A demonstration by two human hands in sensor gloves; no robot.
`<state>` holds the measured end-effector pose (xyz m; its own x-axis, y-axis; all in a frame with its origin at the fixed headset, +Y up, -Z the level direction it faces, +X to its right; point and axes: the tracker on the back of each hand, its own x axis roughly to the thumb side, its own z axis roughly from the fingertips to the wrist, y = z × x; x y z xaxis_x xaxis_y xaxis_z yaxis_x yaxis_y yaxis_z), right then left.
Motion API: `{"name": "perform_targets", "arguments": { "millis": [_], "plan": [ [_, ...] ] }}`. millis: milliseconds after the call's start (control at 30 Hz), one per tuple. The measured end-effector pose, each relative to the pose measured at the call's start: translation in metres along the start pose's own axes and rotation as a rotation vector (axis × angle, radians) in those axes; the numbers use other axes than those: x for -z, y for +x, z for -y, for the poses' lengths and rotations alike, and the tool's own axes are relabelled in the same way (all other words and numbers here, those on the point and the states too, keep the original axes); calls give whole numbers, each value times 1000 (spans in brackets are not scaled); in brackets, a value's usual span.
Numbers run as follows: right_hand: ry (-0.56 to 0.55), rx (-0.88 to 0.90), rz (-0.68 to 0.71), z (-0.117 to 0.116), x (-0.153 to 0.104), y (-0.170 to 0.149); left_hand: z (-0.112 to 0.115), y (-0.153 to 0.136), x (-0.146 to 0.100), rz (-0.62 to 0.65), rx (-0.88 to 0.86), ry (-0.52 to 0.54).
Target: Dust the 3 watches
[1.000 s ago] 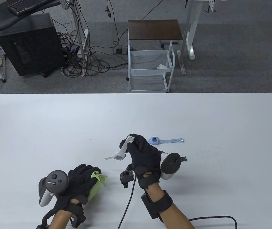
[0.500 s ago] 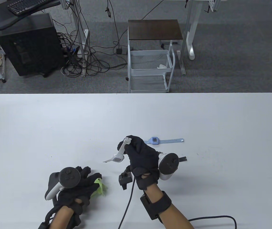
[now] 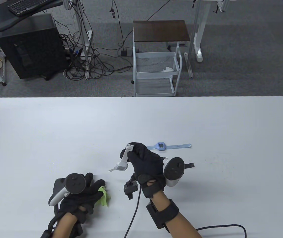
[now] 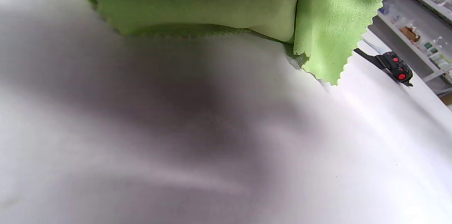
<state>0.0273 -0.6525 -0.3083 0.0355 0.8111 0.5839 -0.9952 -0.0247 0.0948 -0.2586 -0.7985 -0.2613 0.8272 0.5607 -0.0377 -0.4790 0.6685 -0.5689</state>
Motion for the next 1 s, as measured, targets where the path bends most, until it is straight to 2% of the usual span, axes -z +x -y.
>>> {"name": "perform_targets", "arguments": {
  "millis": [200, 500, 1000],
  "plan": [
    [49, -8, -31, -3, 0, -3, 3, -1, 2, -10, 5, -34],
    [47, -6, -34, -2, 1, -3, 2, 1, 1, 6, -15, -40],
    [50, 1, -33, -2, 0, -3, -8, 6, -8, 119, -107, 65]
  ]
}}
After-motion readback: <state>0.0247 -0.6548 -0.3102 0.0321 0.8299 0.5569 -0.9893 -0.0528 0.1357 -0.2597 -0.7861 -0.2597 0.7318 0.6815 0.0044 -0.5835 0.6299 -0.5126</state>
